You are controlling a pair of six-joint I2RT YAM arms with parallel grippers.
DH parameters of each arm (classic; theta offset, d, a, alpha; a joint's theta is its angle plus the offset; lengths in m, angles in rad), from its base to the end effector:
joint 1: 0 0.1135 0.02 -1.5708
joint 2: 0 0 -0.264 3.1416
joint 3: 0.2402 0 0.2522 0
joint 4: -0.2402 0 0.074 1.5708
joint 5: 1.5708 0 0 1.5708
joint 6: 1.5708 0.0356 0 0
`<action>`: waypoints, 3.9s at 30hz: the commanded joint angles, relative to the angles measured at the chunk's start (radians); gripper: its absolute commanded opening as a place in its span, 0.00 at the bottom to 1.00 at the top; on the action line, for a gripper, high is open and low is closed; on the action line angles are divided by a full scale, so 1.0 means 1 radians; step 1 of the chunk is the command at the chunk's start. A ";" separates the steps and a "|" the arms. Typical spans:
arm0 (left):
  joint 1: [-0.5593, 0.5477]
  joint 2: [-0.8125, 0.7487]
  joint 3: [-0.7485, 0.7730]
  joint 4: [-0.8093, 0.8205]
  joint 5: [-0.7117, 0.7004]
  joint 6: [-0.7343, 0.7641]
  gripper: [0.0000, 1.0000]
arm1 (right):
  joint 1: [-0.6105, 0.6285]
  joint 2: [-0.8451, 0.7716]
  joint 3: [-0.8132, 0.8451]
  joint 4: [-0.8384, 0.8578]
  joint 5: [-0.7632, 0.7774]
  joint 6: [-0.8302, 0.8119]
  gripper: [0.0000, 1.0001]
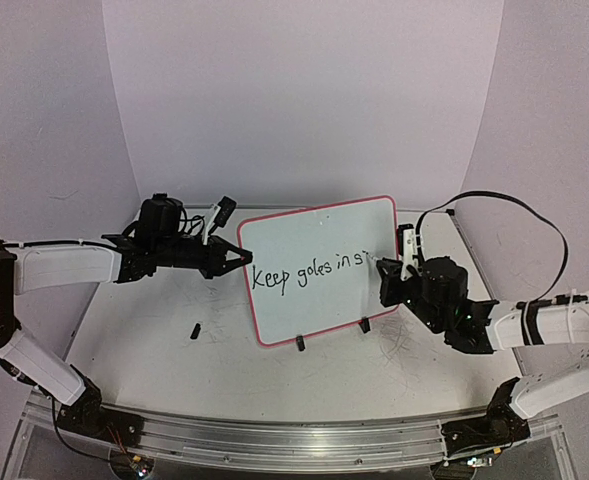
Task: Write a sentence on the whiteboard
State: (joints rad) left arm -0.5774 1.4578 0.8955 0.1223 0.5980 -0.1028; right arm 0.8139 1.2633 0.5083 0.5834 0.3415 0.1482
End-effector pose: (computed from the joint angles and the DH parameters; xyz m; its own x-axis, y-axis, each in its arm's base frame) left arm 0.2597 -0.1931 0.2519 -0.4451 0.1887 -0.8754 0.8367 0.4361 -0.3314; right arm 0.1910 0.1849 0.2226 -0.1837 0.0082 -0.9830 -0.4361 0.8955 0.0889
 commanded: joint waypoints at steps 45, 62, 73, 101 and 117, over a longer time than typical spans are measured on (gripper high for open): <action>0.013 -0.002 0.020 0.000 -0.173 0.101 0.00 | 0.002 0.020 -0.001 -0.032 -0.009 0.045 0.00; 0.013 -0.006 0.017 0.000 -0.174 0.101 0.00 | 0.002 -0.025 0.009 -0.043 -0.024 0.041 0.00; 0.013 -0.006 0.018 -0.001 -0.175 0.101 0.00 | -0.009 -0.017 0.021 -0.032 0.036 0.045 0.00; 0.013 -0.013 0.014 -0.002 -0.167 0.127 0.00 | -0.027 0.051 0.036 0.058 0.033 0.022 0.00; 0.012 -0.017 0.016 -0.002 -0.170 0.127 0.00 | -0.026 0.035 0.015 -0.018 -0.035 0.054 0.00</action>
State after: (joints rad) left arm -0.5774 1.4578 0.8955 0.1207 0.5925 -0.1013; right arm 0.7906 1.3033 0.5106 0.5970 0.3354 0.1856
